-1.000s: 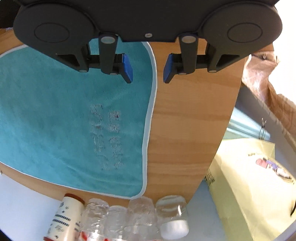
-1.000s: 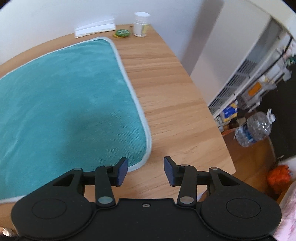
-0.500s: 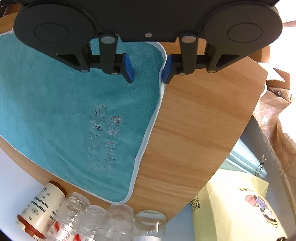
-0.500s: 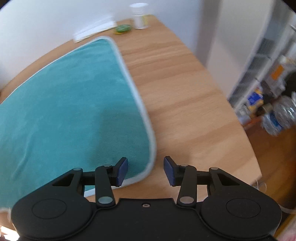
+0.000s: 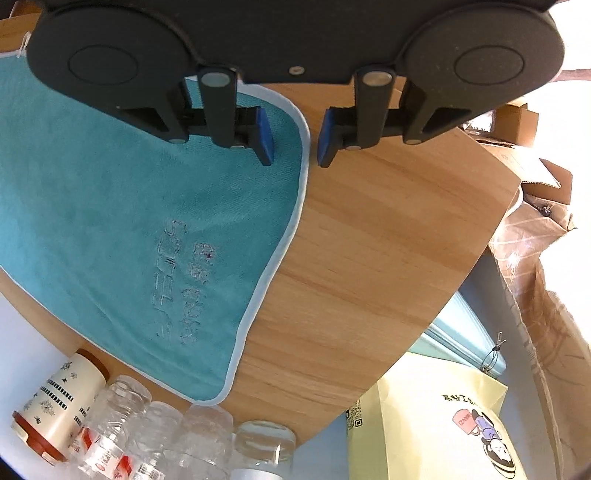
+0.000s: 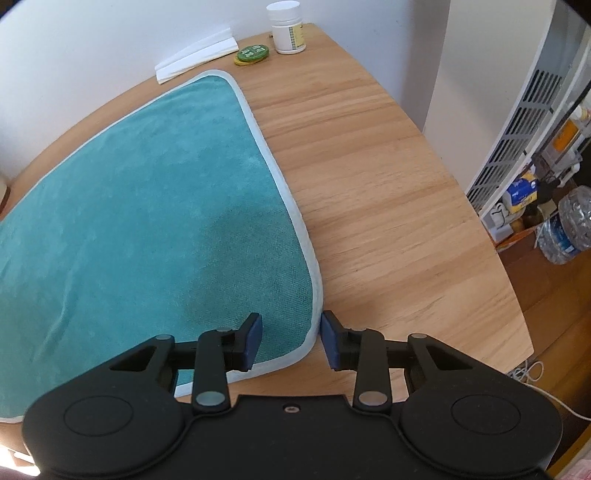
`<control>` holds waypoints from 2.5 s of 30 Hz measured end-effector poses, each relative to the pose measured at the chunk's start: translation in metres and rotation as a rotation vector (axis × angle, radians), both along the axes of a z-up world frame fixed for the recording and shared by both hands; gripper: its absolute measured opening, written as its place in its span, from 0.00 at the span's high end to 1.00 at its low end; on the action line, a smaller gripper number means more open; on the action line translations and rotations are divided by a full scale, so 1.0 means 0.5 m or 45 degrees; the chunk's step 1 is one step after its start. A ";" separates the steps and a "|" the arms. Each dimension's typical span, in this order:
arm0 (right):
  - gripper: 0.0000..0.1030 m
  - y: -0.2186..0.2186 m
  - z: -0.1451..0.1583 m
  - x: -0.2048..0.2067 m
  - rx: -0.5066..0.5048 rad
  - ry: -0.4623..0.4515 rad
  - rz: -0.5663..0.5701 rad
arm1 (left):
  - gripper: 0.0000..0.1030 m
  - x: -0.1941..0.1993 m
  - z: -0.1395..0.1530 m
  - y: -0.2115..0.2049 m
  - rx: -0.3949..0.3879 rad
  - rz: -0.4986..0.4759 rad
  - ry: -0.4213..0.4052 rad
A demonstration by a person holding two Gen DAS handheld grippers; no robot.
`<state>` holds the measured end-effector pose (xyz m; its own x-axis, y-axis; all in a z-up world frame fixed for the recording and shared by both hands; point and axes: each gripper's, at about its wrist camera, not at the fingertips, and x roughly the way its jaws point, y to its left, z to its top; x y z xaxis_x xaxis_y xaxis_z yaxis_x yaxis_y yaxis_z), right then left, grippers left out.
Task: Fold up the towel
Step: 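Lower both open grippers onto the towel's white-piped side edge, then grasp the towel's side edge with the right gripper while the left gripper grasps it too, then lift the held edge with both grippers and fold it over the towel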
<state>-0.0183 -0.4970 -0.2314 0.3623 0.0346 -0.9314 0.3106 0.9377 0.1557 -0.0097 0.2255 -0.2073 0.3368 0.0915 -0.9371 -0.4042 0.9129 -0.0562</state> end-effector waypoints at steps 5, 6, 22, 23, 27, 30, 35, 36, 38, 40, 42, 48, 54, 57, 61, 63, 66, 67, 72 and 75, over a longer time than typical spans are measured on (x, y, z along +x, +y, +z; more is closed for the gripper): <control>0.84 -0.001 0.001 -0.006 -0.014 0.004 0.026 | 0.87 0.005 0.000 -0.006 -0.005 0.003 0.017; 0.84 -0.004 0.001 -0.007 -0.004 0.007 0.018 | 0.88 0.006 0.000 -0.007 -0.004 0.004 0.016; 0.98 -0.028 -0.006 -0.034 0.059 0.030 -0.073 | 0.98 -0.012 0.015 -0.002 0.034 0.015 0.037; 0.98 -0.027 -0.006 -0.038 0.053 0.039 -0.068 | 0.98 -0.012 0.014 -0.001 0.036 0.011 0.038; 0.98 -0.033 -0.005 -0.043 0.047 0.055 -0.069 | 0.98 -0.008 0.016 -0.009 0.037 -0.006 0.031; 0.98 -0.037 -0.003 -0.043 0.052 0.059 -0.073 | 0.98 -0.009 0.023 -0.011 0.035 -0.016 0.021; 0.98 -0.031 0.001 -0.060 0.039 0.101 -0.063 | 0.98 -0.028 0.029 -0.009 0.019 -0.025 0.035; 0.98 -0.030 0.003 -0.066 0.034 0.111 -0.059 | 0.99 -0.032 0.029 -0.011 0.016 -0.028 0.042; 0.98 -0.028 0.006 -0.082 0.017 0.138 -0.045 | 0.98 -0.040 0.028 -0.012 0.011 -0.030 0.054; 0.98 -0.039 0.013 -0.101 0.026 0.173 -0.065 | 0.98 -0.052 0.027 -0.012 -0.007 -0.025 0.069; 0.98 -0.046 0.021 -0.107 0.029 0.181 -0.074 | 0.98 -0.061 0.030 -0.008 -0.034 -0.011 0.087; 0.98 -0.061 0.080 -0.075 0.091 0.102 -0.117 | 0.98 -0.020 0.078 0.011 -0.066 0.003 0.069; 0.98 -0.070 0.128 0.012 0.215 -0.037 -0.166 | 0.98 0.053 0.105 0.029 -0.125 0.077 -0.011; 0.98 -0.069 0.140 0.062 0.247 -0.092 -0.175 | 0.98 0.109 0.131 0.032 -0.133 0.091 -0.089; 0.98 -0.075 0.140 0.126 0.269 -0.138 -0.189 | 0.98 0.165 0.143 0.037 -0.162 0.132 -0.147; 0.98 -0.083 0.129 0.153 0.285 -0.142 -0.212 | 0.99 0.192 0.138 0.039 -0.169 0.152 -0.154; 0.98 -0.089 0.108 0.190 0.302 -0.144 -0.238 | 0.99 0.228 0.124 0.044 -0.198 0.189 -0.161; 0.98 -0.089 0.098 0.209 0.310 -0.140 -0.247 | 0.99 0.241 0.119 0.046 -0.208 0.208 -0.161; 0.98 -0.089 0.073 0.268 0.339 -0.148 -0.269 | 0.99 0.293 0.101 0.049 -0.233 0.248 -0.160; 0.98 -0.093 0.064 0.299 0.371 -0.163 -0.294 | 0.99 0.316 0.093 0.049 -0.244 0.264 -0.161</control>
